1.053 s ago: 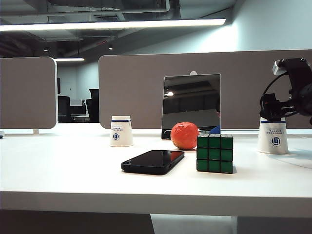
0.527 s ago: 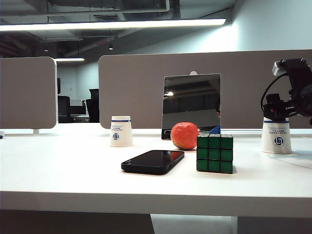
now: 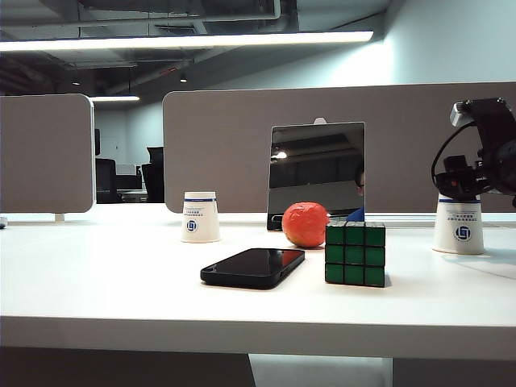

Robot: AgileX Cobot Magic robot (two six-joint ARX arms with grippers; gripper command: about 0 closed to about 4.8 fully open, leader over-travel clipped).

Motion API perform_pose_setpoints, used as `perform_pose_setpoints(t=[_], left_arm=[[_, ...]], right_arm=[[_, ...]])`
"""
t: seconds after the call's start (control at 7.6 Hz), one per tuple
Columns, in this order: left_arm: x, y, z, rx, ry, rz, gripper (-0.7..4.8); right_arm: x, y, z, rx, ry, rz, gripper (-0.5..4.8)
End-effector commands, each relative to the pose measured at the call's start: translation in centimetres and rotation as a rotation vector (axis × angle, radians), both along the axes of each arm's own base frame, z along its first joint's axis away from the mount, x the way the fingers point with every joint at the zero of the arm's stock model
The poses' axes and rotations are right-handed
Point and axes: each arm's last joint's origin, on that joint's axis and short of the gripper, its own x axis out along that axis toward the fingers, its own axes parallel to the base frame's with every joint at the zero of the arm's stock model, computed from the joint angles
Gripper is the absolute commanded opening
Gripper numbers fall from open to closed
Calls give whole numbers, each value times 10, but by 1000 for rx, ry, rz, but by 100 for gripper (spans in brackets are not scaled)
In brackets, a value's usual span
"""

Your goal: Carefully pick up the cup on the right and stack it on top of the cup on the left.

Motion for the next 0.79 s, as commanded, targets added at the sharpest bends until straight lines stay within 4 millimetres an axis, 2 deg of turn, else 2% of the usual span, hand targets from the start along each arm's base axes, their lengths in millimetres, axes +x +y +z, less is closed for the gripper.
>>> perform_pose_setpoints(t=[0.13, 0.79], left_arm=[[0, 0, 2, -1, -11, -2, -6], [0, 0, 2, -1, -10, -2, -6]], right_arm=[[1, 1, 6, 1, -49, 19, 257], [1, 3, 10, 6, -89, 69, 255]])
